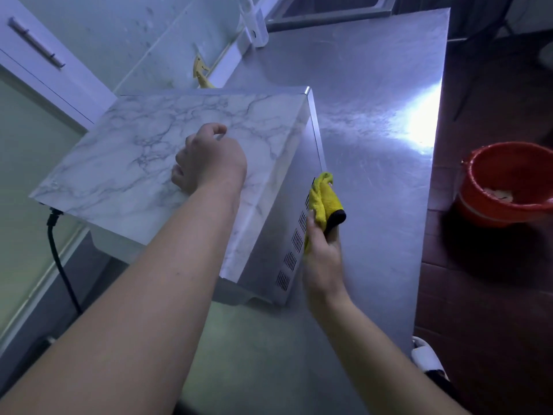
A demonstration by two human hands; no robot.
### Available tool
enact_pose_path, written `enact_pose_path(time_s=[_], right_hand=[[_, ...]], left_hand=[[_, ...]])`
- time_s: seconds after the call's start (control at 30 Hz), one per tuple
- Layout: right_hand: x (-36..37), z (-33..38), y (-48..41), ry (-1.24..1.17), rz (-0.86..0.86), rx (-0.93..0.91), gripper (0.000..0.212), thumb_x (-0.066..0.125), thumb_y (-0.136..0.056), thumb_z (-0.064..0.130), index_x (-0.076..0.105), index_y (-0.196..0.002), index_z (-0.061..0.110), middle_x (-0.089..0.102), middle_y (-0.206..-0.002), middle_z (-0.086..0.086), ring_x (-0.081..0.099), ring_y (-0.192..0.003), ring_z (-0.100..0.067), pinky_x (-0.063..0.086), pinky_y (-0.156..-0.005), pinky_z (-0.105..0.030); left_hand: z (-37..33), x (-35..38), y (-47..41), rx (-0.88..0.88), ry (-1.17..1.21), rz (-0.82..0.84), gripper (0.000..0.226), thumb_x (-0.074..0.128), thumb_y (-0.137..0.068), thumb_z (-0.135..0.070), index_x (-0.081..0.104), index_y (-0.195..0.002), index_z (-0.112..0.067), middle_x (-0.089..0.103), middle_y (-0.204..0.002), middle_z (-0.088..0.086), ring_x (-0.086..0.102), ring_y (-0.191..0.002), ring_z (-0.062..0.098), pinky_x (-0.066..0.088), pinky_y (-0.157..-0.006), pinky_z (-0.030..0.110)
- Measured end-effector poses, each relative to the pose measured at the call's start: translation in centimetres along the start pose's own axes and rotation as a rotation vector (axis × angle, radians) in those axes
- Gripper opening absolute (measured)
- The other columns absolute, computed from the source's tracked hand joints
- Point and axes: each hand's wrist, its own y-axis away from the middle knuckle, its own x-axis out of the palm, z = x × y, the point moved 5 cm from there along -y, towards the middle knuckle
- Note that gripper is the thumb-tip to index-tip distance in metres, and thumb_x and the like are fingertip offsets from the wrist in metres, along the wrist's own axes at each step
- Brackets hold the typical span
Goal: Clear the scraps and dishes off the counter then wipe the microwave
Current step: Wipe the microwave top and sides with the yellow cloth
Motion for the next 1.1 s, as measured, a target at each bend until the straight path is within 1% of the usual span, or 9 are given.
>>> enact_pose_path(time_s=[0.1, 0.17, 0.27, 0.37, 0.53, 0.73, 0.83, 0.97, 1.1], right_hand=[[3.3, 3.4, 7.3, 0.157, 0.195, -0.464, 0.057, 0.053, -0.100, 0.039, 0.036, -0.155, 0.028, 0.028, -0.164, 0.009, 0.019, -0.154, -0.020, 0.017, -0.120, -0.057], [5.4, 2.5, 10.6, 0.230, 0.247, -0.511, 0.056, 0.048, -0.102, 0.048, 0.034, -0.155, 0.036, 0.022, -0.166, 0.006, 0.012, -0.155, -0.026, 0.011, -0.116, -0.067], [6.7, 0.0, 11.7, 0.259, 0.154, -0.431, 0.056, 0.046, -0.102, 0.051, 0.025, -0.154, 0.048, 0.019, -0.167, 0.005, 0.008, -0.155, -0.027, 0.009, -0.117, -0.069], [5.8, -2.6, 10.5, 0.142, 0.068, -0.295, 0.058, 0.050, -0.098, 0.056, 0.023, -0.149, 0.060, 0.018, -0.164, 0.021, 0.010, -0.155, -0.023, 0.009, -0.119, -0.065], [0.7, -9.3, 5.8, 0.143, -0.034, 0.241, 0.065, 0.059, -0.094, 0.045, 0.036, -0.153, 0.029, 0.034, -0.159, 0.013, 0.025, -0.149, -0.009, 0.016, -0.125, -0.042], [-1.5, -12.2, 1.1, -0.029, -0.063, 0.629, 0.056, 0.056, -0.100, 0.040, 0.041, -0.151, 0.023, 0.046, -0.152, 0.003, 0.044, -0.138, -0.019, 0.032, -0.119, -0.045], [-2.5, -11.0, 0.8, -0.196, -0.024, 0.785, 0.046, 0.055, -0.099, 0.046, 0.061, -0.130, 0.013, 0.068, -0.127, -0.010, 0.069, -0.109, -0.026, 0.054, -0.093, -0.043], [-7.2, -7.9, 0.0, -0.106, -0.128, 0.816, 0.042, 0.059, -0.096, 0.043, 0.065, -0.108, 0.003, 0.075, -0.095, -0.021, 0.074, -0.078, -0.033, 0.056, -0.071, -0.040], [-9.4, -3.0, -4.5, 0.006, -0.178, 0.702, 0.033, 0.063, -0.095, 0.034, 0.061, -0.112, 0.006, 0.069, -0.104, -0.024, 0.073, -0.066, -0.035, 0.059, -0.056, -0.042]], left_hand=[[-0.1, 0.0, -0.1, -0.007, -0.005, 0.018, 0.051, 0.038, -0.087, -0.017, 0.061, -0.121, -0.047, 0.051, -0.140, -0.006, 0.040, -0.134, 0.020, 0.020, -0.117, 0.042], [-0.1, 0.0, -0.2, -0.011, -0.006, 0.022, 0.049, 0.039, -0.089, -0.019, 0.060, -0.122, -0.048, 0.050, -0.142, -0.005, 0.040, -0.135, 0.021, 0.019, -0.118, 0.041], [0.1, 0.1, -0.3, -0.003, -0.008, 0.008, 0.049, 0.040, -0.089, -0.019, 0.061, -0.121, -0.048, 0.052, -0.140, -0.005, 0.041, -0.133, 0.021, 0.020, -0.118, 0.040], [0.2, 0.3, -0.4, 0.009, -0.008, -0.011, 0.047, 0.039, -0.089, -0.020, 0.062, -0.120, -0.049, 0.053, -0.139, -0.006, 0.042, -0.132, 0.022, 0.021, -0.116, 0.040], [0.2, 0.5, -0.7, 0.012, -0.015, -0.020, 0.041, 0.040, -0.092, -0.027, 0.063, -0.118, -0.048, 0.056, -0.137, -0.005, 0.044, -0.130, 0.023, 0.022, -0.115, 0.042], [0.1, 0.4, -0.5, 0.001, -0.018, -0.015, 0.041, 0.041, -0.090, -0.027, 0.063, -0.116, -0.049, 0.056, -0.137, -0.004, 0.045, -0.129, 0.024, 0.022, -0.115, 0.041], [-0.2, 0.0, 0.0, -0.009, -0.027, -0.006, 0.044, 0.038, -0.091, -0.023, 0.063, -0.118, -0.048, 0.054, -0.138, -0.002, 0.044, -0.131, 0.024, 0.023, -0.116, 0.042], [-0.5, -0.2, 0.3, -0.007, -0.044, 0.020, 0.045, 0.038, -0.092, -0.023, 0.061, -0.123, -0.046, 0.050, -0.140, -0.001, 0.041, -0.134, 0.024, 0.021, -0.116, 0.042], [-0.5, -0.2, 0.2, -0.006, -0.057, 0.021, 0.044, 0.040, -0.093, -0.025, 0.060, -0.126, -0.045, 0.049, -0.140, -0.001, 0.038, -0.135, 0.023, 0.019, -0.115, 0.041]])
